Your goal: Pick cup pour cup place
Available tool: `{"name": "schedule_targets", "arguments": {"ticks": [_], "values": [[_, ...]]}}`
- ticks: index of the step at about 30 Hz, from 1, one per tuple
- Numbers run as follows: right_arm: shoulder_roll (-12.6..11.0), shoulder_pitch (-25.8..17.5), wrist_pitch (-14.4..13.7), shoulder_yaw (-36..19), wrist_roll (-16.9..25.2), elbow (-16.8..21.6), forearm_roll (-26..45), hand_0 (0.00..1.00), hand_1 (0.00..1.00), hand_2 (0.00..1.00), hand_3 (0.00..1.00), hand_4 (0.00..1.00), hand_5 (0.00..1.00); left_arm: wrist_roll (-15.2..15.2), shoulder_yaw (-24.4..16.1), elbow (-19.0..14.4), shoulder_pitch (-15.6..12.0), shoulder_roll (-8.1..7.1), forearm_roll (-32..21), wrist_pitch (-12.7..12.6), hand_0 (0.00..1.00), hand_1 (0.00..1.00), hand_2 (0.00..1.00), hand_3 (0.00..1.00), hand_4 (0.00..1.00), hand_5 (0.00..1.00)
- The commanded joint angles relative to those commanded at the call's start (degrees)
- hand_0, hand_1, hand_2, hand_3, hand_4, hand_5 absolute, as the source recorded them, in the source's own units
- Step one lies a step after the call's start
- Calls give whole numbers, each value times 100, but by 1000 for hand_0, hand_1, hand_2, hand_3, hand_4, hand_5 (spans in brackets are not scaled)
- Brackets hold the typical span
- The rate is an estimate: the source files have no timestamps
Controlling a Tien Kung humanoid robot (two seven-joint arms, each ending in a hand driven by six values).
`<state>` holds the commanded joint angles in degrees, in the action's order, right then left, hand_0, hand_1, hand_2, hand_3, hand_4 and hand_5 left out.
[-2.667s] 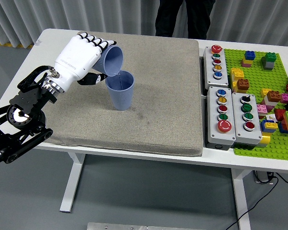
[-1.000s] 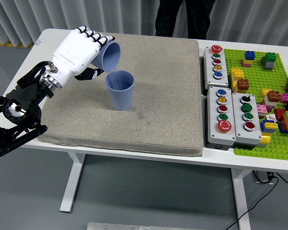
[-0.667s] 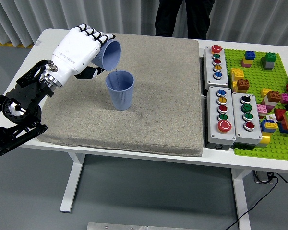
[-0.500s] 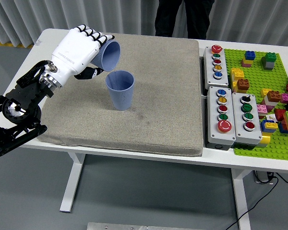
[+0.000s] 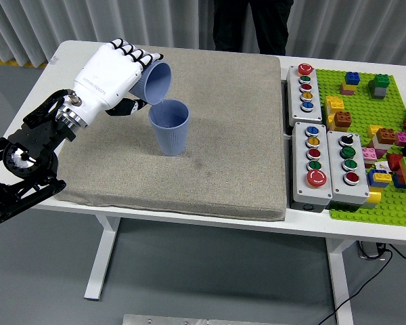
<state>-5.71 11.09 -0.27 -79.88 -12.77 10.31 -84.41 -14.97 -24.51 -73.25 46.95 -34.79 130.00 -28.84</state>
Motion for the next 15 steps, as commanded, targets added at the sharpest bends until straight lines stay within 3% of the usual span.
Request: {"name": "schedule_targets", "arguments": {"ticks": [11, 15], "values": [[7, -42, 6, -14, -4, 0, -43, 694, 681, 616, 599, 18, 184, 148, -134, -49, -53, -3, 0, -43, 664, 628, 637, 635, 626, 93], [5, -46, 9, -32, -6, 0, -71, 694, 681, 616, 599, 17, 183, 290, -217, -81, -49, -18, 0, -163, 663, 624, 634, 634, 625, 93]]}}
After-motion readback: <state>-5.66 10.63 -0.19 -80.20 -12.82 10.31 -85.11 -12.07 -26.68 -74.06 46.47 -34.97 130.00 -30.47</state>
